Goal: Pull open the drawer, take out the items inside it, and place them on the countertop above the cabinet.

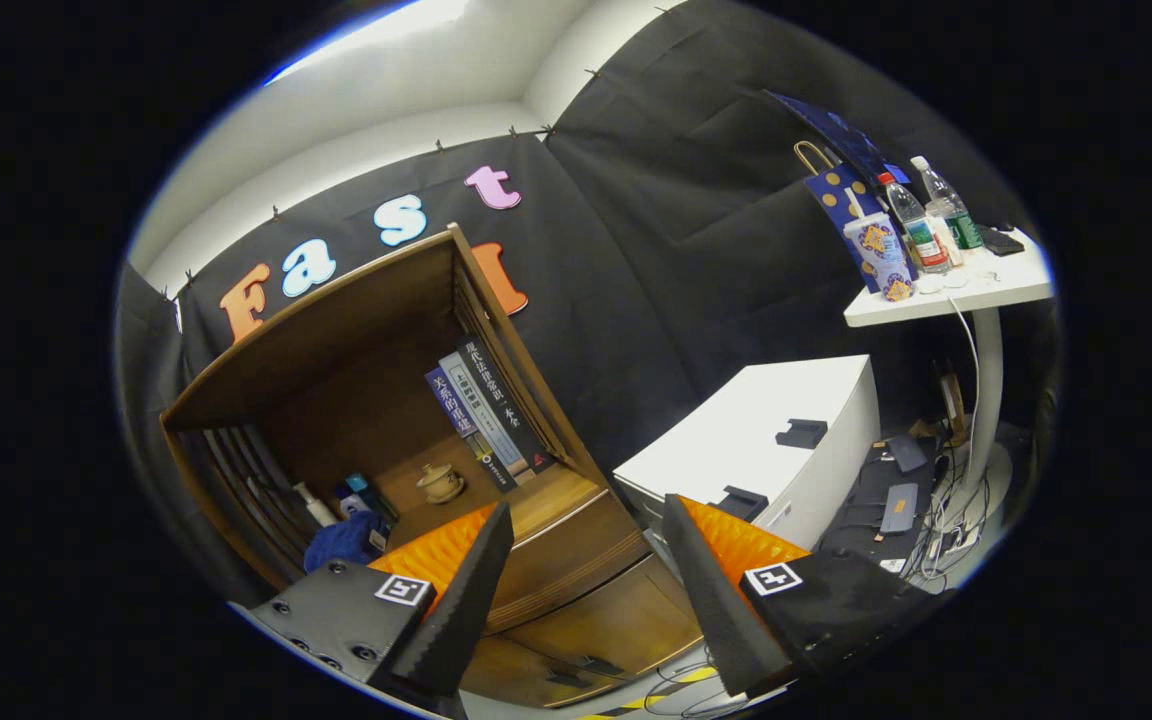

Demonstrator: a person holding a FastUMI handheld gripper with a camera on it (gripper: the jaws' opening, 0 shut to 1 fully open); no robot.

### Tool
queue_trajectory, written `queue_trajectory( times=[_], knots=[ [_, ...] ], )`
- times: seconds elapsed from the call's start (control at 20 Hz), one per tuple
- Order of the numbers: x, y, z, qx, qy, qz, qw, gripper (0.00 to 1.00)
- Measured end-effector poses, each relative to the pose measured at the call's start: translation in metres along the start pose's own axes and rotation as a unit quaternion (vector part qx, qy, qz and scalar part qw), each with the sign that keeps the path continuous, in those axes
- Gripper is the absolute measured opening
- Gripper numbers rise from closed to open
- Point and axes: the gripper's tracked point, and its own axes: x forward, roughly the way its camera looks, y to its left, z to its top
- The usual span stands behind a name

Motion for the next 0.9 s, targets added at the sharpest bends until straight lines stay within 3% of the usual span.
queue_trajectory(
  times=[0.45, 0.7, 0.9],
  knots=[
    [-0.015, 0.061, -0.042, -0.015, 0.030, 0.023, 0.999, 0.98],
    [-0.007, 0.131, -0.081, -0.066, 0.017, 0.087, 0.994, 0.98],
    [0.023, 0.151, -0.138, -0.118, 0.020, 0.119, 0.986, 0.98]
  ],
)
